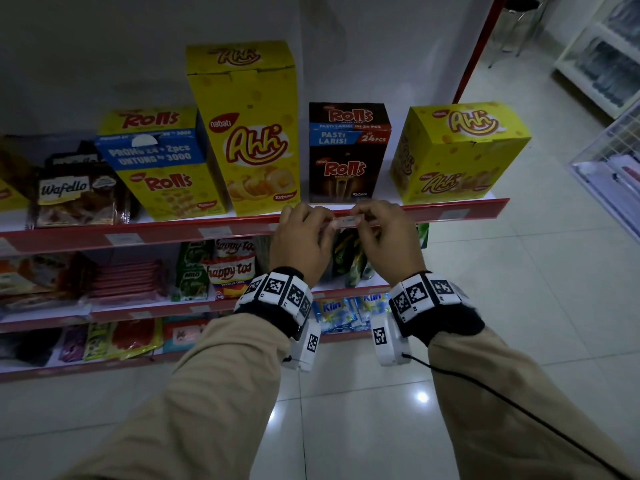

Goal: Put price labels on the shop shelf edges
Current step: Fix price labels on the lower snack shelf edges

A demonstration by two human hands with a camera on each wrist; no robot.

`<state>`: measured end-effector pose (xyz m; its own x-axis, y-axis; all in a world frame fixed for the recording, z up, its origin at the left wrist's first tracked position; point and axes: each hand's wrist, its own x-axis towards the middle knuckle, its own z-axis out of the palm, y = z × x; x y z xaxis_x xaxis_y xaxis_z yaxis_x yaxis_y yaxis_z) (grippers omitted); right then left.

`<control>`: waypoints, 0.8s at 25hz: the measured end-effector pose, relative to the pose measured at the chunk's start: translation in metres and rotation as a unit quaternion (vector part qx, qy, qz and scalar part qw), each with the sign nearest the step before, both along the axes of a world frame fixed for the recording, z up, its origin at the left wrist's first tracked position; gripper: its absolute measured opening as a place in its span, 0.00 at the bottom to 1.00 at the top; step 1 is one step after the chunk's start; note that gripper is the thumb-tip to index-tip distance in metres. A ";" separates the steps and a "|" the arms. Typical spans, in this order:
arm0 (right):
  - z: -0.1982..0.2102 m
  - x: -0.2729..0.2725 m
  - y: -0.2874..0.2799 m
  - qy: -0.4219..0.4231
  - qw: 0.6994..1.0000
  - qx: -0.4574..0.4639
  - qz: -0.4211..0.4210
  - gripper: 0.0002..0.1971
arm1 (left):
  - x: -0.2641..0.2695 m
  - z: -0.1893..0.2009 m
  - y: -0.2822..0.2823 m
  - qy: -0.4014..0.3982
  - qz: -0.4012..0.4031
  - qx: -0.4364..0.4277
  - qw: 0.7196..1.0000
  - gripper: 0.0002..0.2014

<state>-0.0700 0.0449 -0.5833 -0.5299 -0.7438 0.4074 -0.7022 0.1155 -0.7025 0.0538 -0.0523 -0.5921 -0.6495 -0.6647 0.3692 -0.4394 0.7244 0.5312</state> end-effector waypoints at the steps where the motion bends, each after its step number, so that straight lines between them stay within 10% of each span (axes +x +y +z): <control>1: 0.001 -0.004 0.000 0.011 1.000 -0.001 -0.015 0.08 | 0.000 0.001 0.000 -0.004 -0.001 -0.001 1.000 0.10; 20: -0.005 -0.015 -0.005 0.215 0.967 0.131 -0.044 0.08 | -0.001 0.000 0.001 -0.121 0.001 -0.076 0.990 0.13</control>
<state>-0.0852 0.0400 -0.5884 -0.4200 -0.8109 0.4075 -0.9019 0.3231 -0.2867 0.0527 -0.0510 -0.5918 -0.7297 -0.6150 0.2989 -0.5420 0.7867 0.2955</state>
